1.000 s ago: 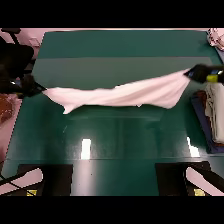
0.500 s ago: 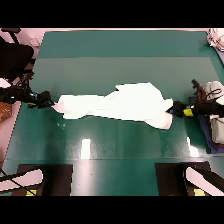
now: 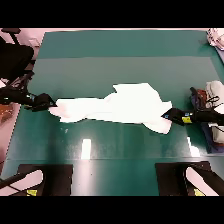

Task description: Fold the shirts.

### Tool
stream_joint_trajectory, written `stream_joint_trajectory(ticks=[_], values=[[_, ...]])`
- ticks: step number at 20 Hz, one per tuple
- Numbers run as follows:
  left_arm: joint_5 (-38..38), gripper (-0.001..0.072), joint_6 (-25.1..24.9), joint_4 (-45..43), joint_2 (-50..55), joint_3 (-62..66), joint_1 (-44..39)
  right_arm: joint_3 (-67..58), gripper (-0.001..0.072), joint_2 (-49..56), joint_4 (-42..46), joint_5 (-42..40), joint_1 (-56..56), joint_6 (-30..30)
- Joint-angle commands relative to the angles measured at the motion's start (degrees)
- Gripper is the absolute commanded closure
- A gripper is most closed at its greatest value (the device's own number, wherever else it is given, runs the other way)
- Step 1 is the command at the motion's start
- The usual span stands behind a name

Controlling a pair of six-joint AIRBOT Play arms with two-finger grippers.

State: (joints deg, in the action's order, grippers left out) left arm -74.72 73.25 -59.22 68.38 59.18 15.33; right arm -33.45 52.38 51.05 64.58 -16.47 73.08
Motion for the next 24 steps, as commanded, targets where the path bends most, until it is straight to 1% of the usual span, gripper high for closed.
stream_joint_trajectory(ticks=[1, 2, 4, 6, 8, 10, 12, 14, 15, 16, 18, 24], values=[[-2.0, 0.0164, -0.7, 2.0, -9.6, 0.0, 1.4, 0.2, 0.0135, -7.9, 2.1, -2.1, -1.6, 2.0], [-2.7, 0.0164, -0.1, 1.9, -12.9, 0.0, 2.4, 0.2, 0.0135, -10.4, 4.3, -2.3, -3.4, 4.0], [-2.9, 0.0163, 3.4, 0.5, -18.2, -1.0, 4.0, 0.2, 0.0135, -15.2, 9.4, -2.1, -8.2, 6.3], [-3.7, 0.0045, 6.4, -0.4, -21.6, -3.1, 4.7, 0.2, 0.0136, -19.9, 12.0, -1.9, -14.5, 6.6], [-5.2, 0.0045, 8.2, 1.8, -21.6, -7.0, 4.7, 0.2, 0.0136, -23.1, 11.4, -3.5, -18.9, 8.0], [-4.7, 0.0045, 9.7, 5.1, -21.6, -14.3, 4.7, 0.2, 0.0142, -25.2, 11.5, -5.5, -19.8, 8.8], [-0.2, 0.0046, 11.5, 7.7, -21.6, -22.2, 4.7, 0.2, 0.0143, -25.7, 11.5, -7.3, -18.6, 8.7], [6.5, 0.0048, 12.4, 7.6, -21.6, -28.6, 4.7, 0.2, 0.0144, -25.7, 11.6, -7.4, -17.0, 8.7], [9.9, 0.0049, 12.8, 7.6, -21.6, -30.8, 4.7, 0.2, 0.0144, -25.6, 11.6, -7.5, -16.1, 8.7], [13.3, 0.0072, 13.6, 8.0, -21.6, -32.5, 4.7, 0.2, 0.0144, -25.6, 11.6, -7.7, -15.3, 8.7], [18.8, 0.0080, 13.8, 9.6, -21.6, -34.8, 4.7, 0.2, 0.0143, -25.6, 11.6, -8.0, -13.7, 8.7], [24.4, 0.0087, 14.2, 9.8, -21.0, -35.9, 4.7, 0.2, 0.0144, -25.7, 11.5, -9.5, -9.7, 9.0]])
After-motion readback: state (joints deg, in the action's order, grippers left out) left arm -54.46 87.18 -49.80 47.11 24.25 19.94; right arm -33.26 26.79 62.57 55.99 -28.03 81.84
